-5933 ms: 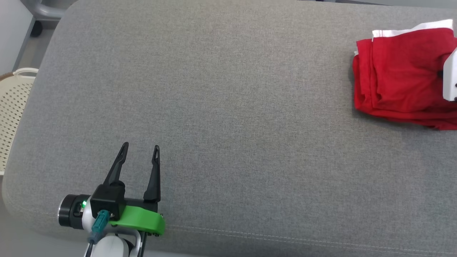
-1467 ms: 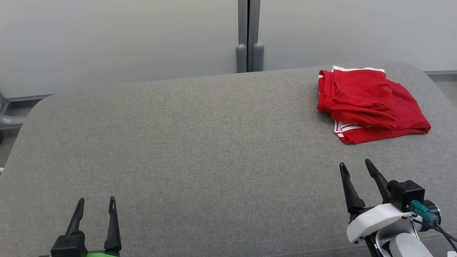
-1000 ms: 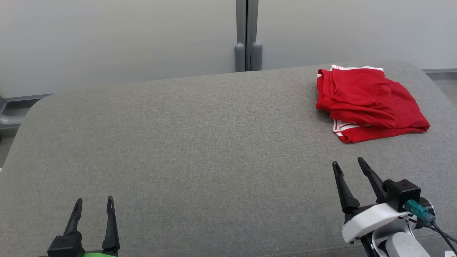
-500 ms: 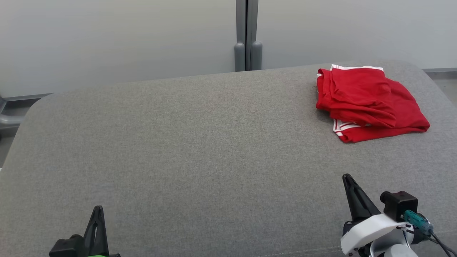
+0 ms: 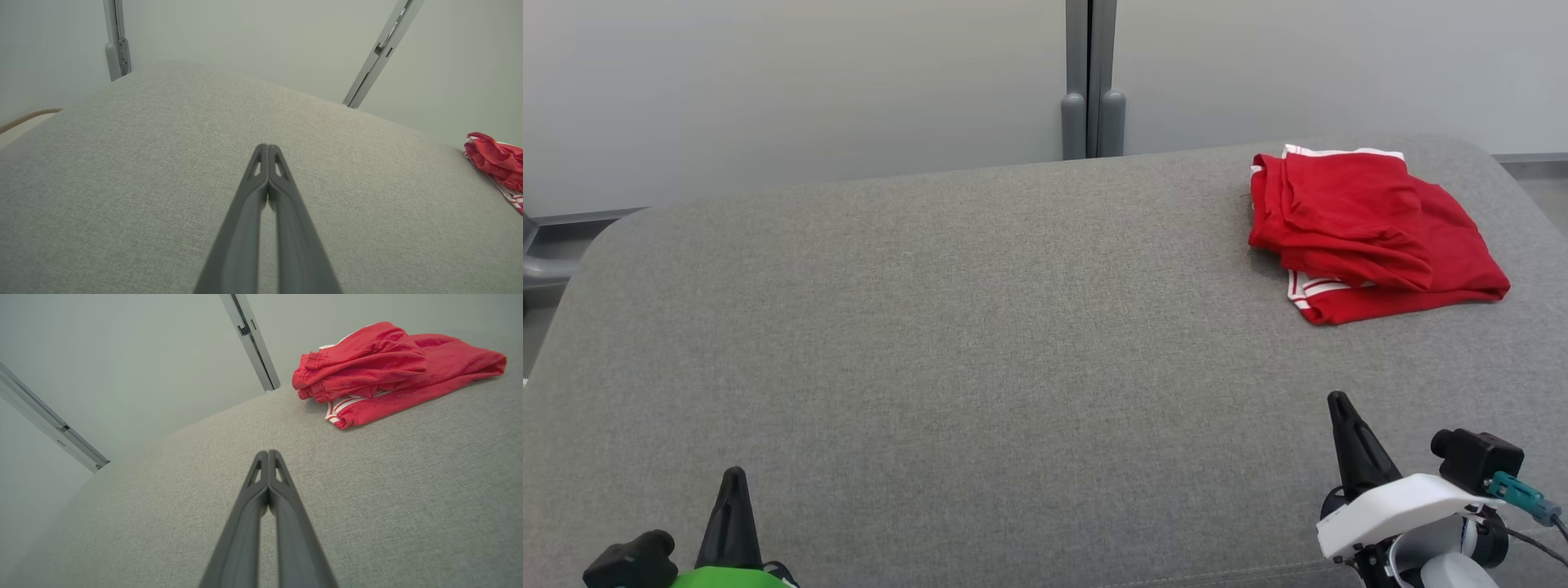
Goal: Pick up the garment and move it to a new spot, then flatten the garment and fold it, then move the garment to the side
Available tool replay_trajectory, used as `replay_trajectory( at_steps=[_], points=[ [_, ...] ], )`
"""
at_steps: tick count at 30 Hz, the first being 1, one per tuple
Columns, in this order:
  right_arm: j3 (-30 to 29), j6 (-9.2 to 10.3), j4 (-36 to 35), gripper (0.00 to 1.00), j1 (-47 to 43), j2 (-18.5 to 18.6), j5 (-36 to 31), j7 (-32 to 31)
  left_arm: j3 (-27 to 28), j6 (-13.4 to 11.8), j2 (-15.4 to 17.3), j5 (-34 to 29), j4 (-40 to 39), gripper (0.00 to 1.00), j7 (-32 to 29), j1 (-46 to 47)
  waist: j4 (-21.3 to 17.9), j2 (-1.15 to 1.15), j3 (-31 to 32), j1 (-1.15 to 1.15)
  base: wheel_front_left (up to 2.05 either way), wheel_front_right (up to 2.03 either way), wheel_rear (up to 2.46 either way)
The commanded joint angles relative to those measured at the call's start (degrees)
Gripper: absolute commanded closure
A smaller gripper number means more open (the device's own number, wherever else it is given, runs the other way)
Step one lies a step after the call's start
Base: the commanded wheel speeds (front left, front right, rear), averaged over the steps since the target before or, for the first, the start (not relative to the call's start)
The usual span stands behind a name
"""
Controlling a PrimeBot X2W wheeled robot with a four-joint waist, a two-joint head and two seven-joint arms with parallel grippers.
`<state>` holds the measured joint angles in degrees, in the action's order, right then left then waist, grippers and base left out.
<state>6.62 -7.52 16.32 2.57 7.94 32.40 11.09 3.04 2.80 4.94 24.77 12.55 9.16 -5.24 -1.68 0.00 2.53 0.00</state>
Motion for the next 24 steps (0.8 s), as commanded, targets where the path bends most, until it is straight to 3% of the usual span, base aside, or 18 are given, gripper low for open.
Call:
replay_trajectory(
  at_steps=[1, 24],
  points=[
    [-0.7, 0.00, -1.3, 1.00, 0.8, 0.0, 2.8, -0.5, 0.4, 0.4, 0.2, 2.9, -0.8, 1.00, -0.6, 2.0, 0.0, 0.00, -0.1, 0.00, 0.00, 0.00, 0.00],
    [-3.9, 0.01, -2.8, 1.00, 0.5, -1.5, 20.0, -4.7, 1.8, 1.8, -0.4, 22.2, -0.3, 1.00, -6.0, 4.8, 0.4, 0.00, -0.7, 0.00, 0.00, 0.00, 0.00]
  ],
)
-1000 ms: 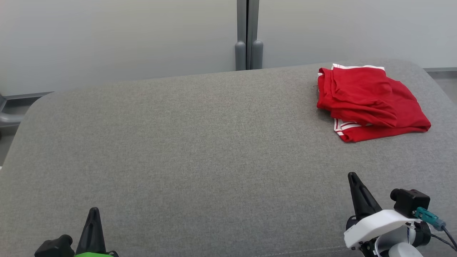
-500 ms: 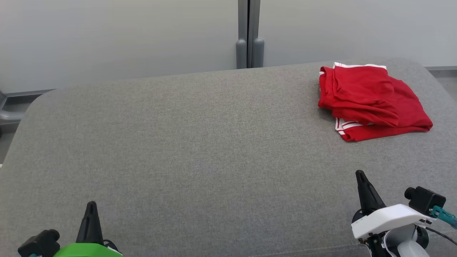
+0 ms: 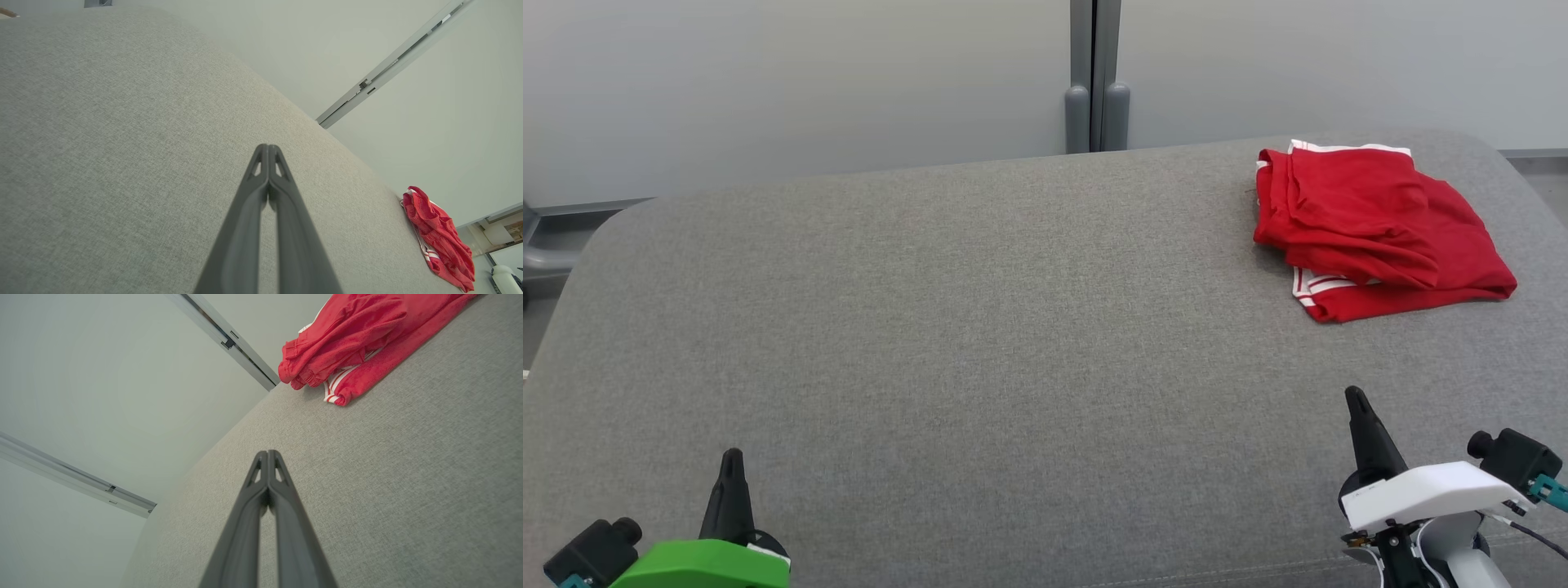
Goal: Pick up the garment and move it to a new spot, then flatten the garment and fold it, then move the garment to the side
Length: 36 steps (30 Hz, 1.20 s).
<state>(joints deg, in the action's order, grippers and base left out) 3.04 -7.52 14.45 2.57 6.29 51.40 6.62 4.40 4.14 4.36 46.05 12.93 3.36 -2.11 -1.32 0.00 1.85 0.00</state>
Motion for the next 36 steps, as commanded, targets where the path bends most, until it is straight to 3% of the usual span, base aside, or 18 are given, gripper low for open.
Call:
replay_trajectory(
  at_steps=[1, 36],
  points=[
    [-0.5, 0.01, -1.0, 1.00, 0.5, 0.1, 1.6, -0.4, 0.4, 0.5, 0.1, 1.7, -0.6, 1.00, -0.4, 1.8, 0.0, 0.00, 0.0, 0.00, 0.00, 0.00, 0.00],
    [-4.2, 0.01, -2.8, 1.00, 0.1, -1.7, 21.6, -5.2, 2.1, 2.1, -0.7, 24.1, 0.1, 1.00, -6.8, 5.0, 0.5, 0.00, -1.0, 0.00, 0.00, 0.00, 0.00]
  ],
)
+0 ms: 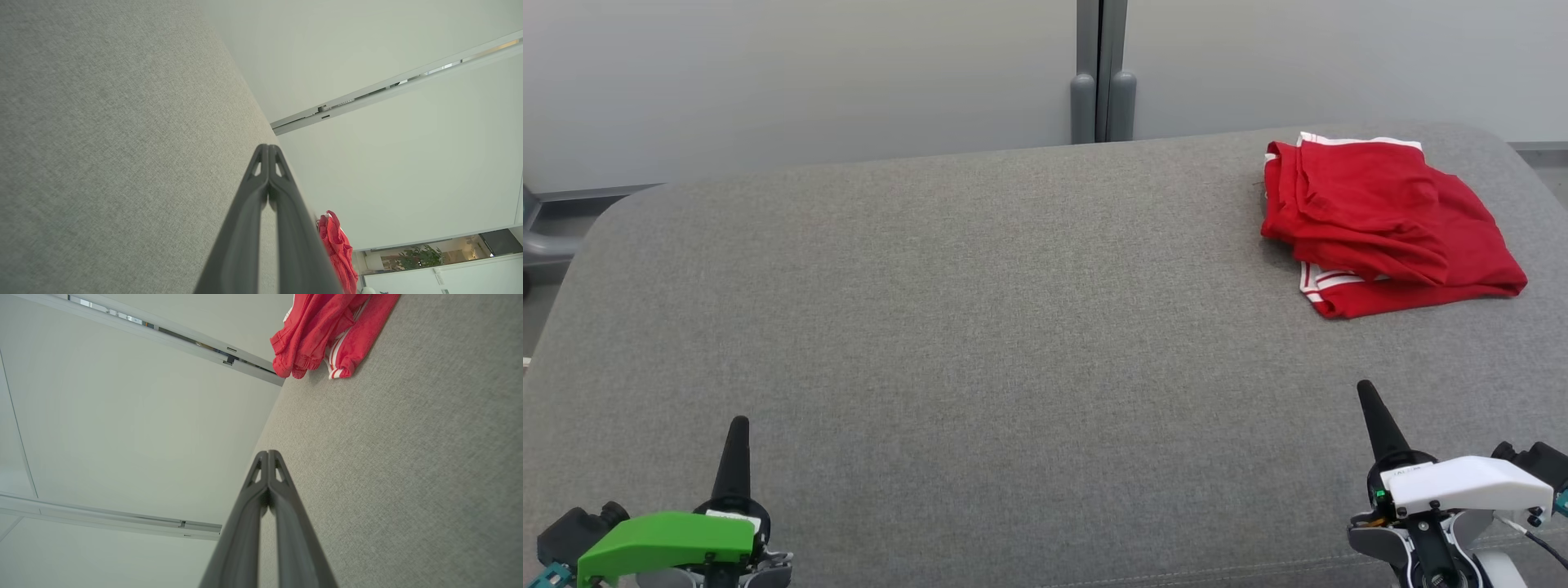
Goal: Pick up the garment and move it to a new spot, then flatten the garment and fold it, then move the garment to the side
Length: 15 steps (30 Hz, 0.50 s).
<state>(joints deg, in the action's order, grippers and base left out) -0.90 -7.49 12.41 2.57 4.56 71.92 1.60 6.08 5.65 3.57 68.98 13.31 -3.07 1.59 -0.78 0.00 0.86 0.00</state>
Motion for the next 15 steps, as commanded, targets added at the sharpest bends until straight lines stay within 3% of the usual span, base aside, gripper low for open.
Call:
replay_trajectory(
  at_steps=[1, 15],
  points=[
    [-0.4, -0.02, -0.8, 1.00, 0.0, 0.0, 1.5, -0.3, 0.4, 0.5, 0.1, 1.7, -0.3, 1.00, -0.5, 1.4, 0.0, 0.00, 0.0, 0.00, 0.00, 0.00, 0.00],
    [-1.6, -0.02, -1.3, 1.00, -0.1, -0.6, 8.1, -1.9, 0.9, 1.0, -0.1, 9.1, 0.0, 1.00, -2.6, 2.5, 0.2, 0.00, -0.4, 0.00, 0.00, 0.00, 0.00]
  ],
)
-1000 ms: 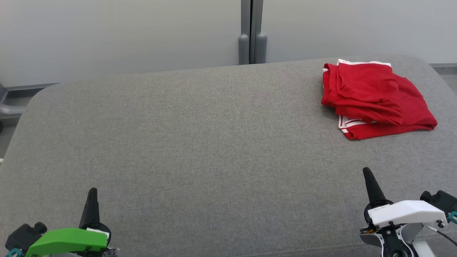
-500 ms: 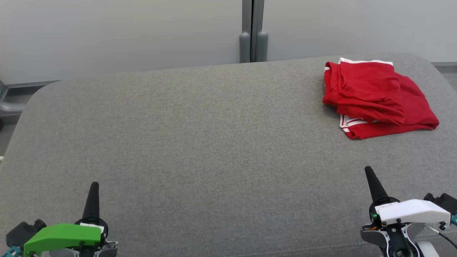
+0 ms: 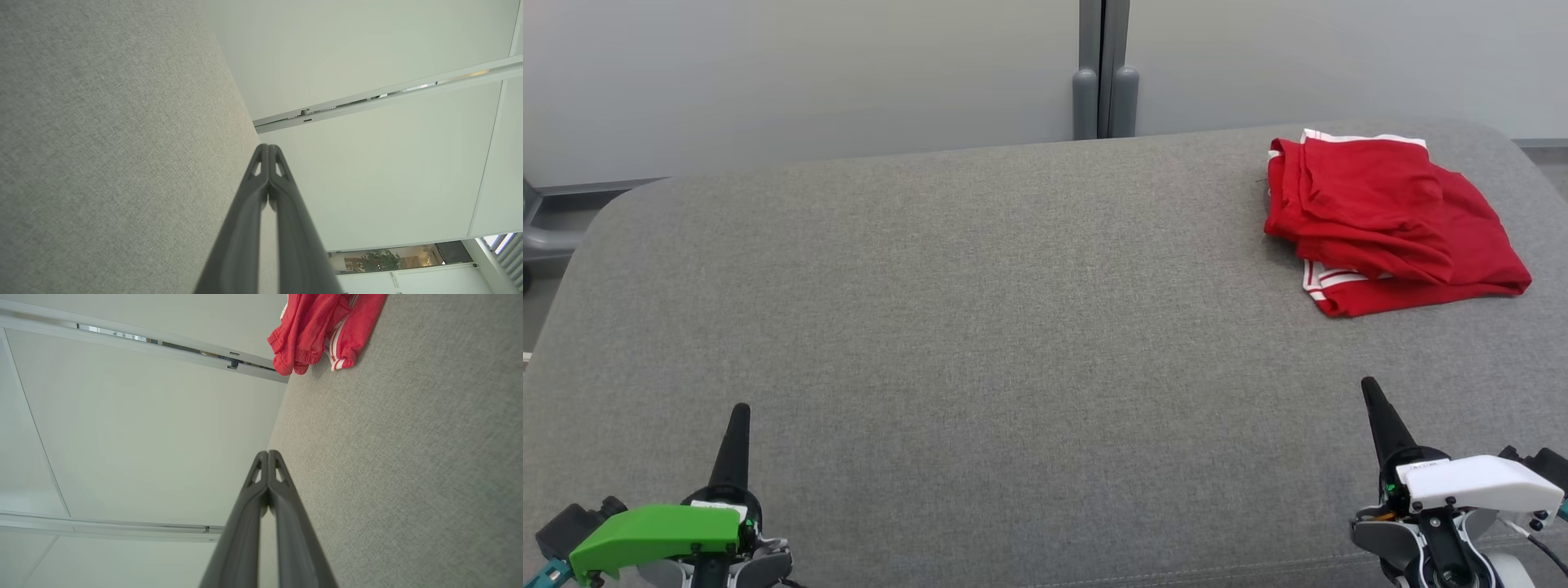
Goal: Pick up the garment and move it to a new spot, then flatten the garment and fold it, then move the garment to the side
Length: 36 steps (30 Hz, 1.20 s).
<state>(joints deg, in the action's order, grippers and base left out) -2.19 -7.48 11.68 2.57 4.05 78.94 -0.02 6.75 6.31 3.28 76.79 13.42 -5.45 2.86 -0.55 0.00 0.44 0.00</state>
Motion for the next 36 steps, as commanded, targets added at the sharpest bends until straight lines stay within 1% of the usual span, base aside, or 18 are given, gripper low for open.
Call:
replay_trajectory(
  at_steps=[1, 15, 33, 36],
  points=[
    [-0.4, -0.03, -0.6, 1.00, -0.2, -0.1, 1.5, -0.4, 0.3, 0.4, 0.1, 1.8, -0.1, 1.00, -0.4, 1.3, 0.0, 0.00, 0.0, 0.00, 0.00, 0.00, 0.00],
    [-1.6, -0.03, -1.1, 1.00, -0.4, -0.6, 7.7, -1.9, 0.8, 0.9, -0.1, 8.8, 0.2, 1.00, -2.3, 2.2, 0.3, 0.00, -0.5, 0.00, 0.00, 0.00, 0.00],
    [-2.6, -0.02, -1.7, 1.00, -0.6, -1.2, 14.0, -3.4, 1.3, 1.3, -0.4, 15.8, 0.4, 1.00, -4.3, 3.3, 0.5, 0.00, -1.0, 0.00, 0.00, 0.00, 0.00],
    [-2.6, -0.02, -1.7, 1.00, -0.6, -1.2, 14.1, -3.4, 1.3, 1.4, -0.4, 15.6, 0.5, 1.00, -4.4, 3.2, 0.5, 0.00, -1.0, 0.00, 0.00, 0.00, 0.00]
  ],
)
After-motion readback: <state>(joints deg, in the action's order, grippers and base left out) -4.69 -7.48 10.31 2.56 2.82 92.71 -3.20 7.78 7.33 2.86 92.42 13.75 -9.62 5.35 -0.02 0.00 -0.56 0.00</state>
